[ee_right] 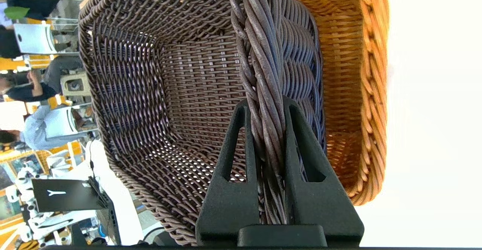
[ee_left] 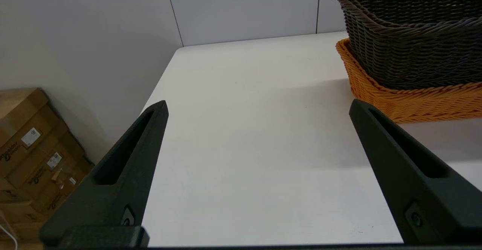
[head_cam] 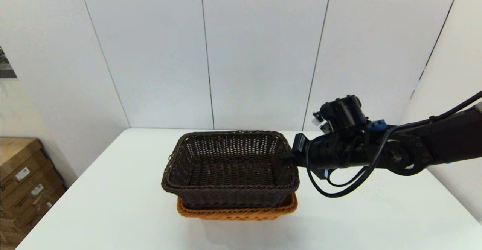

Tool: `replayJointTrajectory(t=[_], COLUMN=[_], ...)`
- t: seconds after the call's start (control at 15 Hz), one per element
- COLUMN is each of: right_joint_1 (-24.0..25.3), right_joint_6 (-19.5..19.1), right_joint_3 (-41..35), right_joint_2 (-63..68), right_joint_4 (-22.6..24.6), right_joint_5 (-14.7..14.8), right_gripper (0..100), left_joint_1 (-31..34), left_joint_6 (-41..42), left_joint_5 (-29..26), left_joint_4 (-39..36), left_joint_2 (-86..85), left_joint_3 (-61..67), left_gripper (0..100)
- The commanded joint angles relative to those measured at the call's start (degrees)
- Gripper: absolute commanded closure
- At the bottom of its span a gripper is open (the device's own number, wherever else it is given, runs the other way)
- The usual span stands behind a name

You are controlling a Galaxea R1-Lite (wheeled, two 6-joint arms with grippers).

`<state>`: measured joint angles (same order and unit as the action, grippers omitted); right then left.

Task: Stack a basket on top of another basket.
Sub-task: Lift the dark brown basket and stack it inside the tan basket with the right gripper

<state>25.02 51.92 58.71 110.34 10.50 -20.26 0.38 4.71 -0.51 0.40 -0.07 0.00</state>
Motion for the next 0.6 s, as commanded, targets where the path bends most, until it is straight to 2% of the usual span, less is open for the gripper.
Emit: replayJointTrajectory(t=[0.07, 0.47, 0.6], right_joint_1=[0.4, 0.4, 0.3], right_joint_6=[0.3, 0.3, 0.3], right_joint_3=[-0.6, -1.0, -1.0], right_joint_2=[0.3, 0.7, 1.0], right_joint_4=[0.2, 0.3, 2.3], right_joint_5=[-0.1, -1.4, -1.4], right_gripper=[100, 100, 100], left_joint_1=[0.0, 0.1, 0.1], left_joint_6=[0.0, 0.0, 0.0], left_joint_5=[0.0, 0.0, 0.0], left_joint_4=[-0.1, 0.0, 0.0], left_joint_2=[0.1, 0.1, 0.1], left_joint_3=[0.0, 0.0, 0.0], left_gripper=[0, 0, 0])
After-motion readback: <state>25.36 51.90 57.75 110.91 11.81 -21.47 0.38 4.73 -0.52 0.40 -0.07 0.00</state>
